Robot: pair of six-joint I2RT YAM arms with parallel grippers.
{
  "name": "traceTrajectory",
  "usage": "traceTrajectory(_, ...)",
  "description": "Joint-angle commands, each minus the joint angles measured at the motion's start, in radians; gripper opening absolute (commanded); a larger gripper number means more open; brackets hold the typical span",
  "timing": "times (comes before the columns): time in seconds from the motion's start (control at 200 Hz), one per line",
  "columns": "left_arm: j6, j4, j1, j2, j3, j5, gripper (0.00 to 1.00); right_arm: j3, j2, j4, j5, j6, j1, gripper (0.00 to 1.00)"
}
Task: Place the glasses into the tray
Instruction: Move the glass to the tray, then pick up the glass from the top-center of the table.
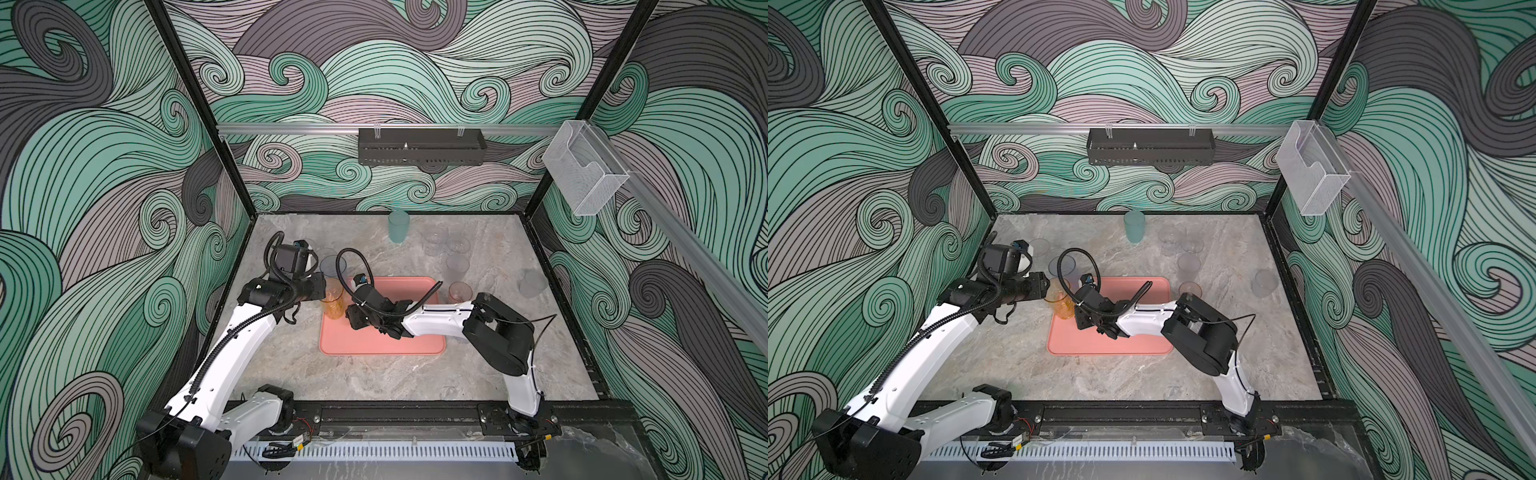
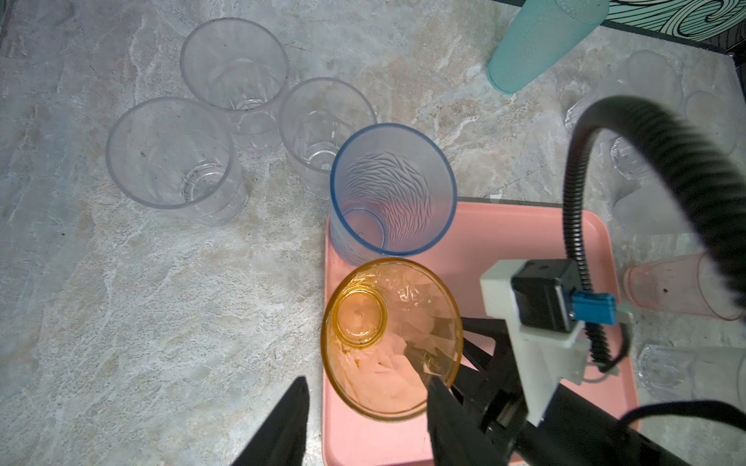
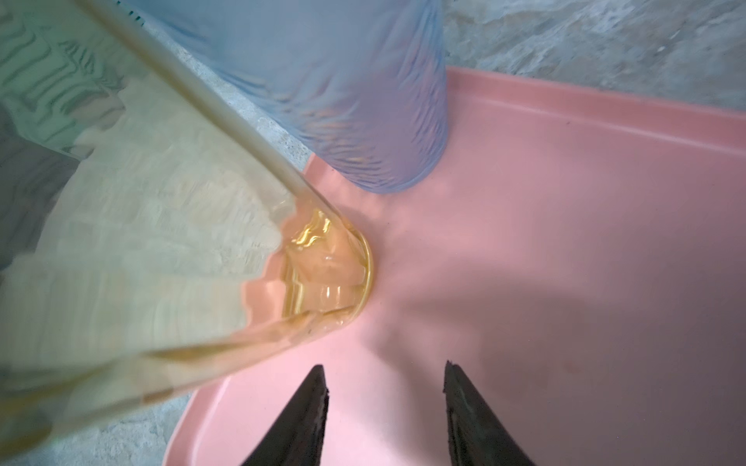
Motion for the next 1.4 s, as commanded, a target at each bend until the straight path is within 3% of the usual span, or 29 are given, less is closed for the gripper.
traceTrajectory(0.0,-0.008,0.026,-0.006,-0.012,0.029,0.036,0.51,-0.034,-0.116,-0.052,0.036,-0.059,-0.022,0.49)
traceTrajectory(0.13,0.011,0.053,-0.041,0.013,0.068,0.035,0.51,-0.025,-0.197,-0.19,0.017,-0.143,-0.076,0.49)
traceTrajectory(0.32,0.053,0.146,-0.133,0.085,0.118,0.02,0.51,0.153,-0.222,-0.519,-0.048,-0.249,-0.22,0.49)
traceTrajectory(0.445,0.062,0.212,-0.187,0.164,0.165,0.024,0.51,0.273,-0.221,-0.654,-0.088,-0.224,-0.344,0.48)
traceTrajectory(0.601,0.088,0.288,-0.24,0.273,0.232,0.031,0.51,0.361,-0.203,-0.689,-0.134,-0.141,-0.474,0.47)
traceTrajectory(0.871,0.105,0.411,-0.273,0.456,0.272,0.049,0.51,0.659,0.007,-0.806,-0.161,-0.101,-0.593,0.45)
traceTrajectory(1.221,0.101,0.336,-0.297,0.662,0.36,0.044,0.51,1.208,0.422,-0.905,-0.175,-0.096,-0.657,0.46)
traceTrajectory(1.391,0.106,0.346,-0.297,0.69,0.357,0.046,0.51,1.351,0.551,-0.92,-0.179,-0.097,-0.662,0.46)
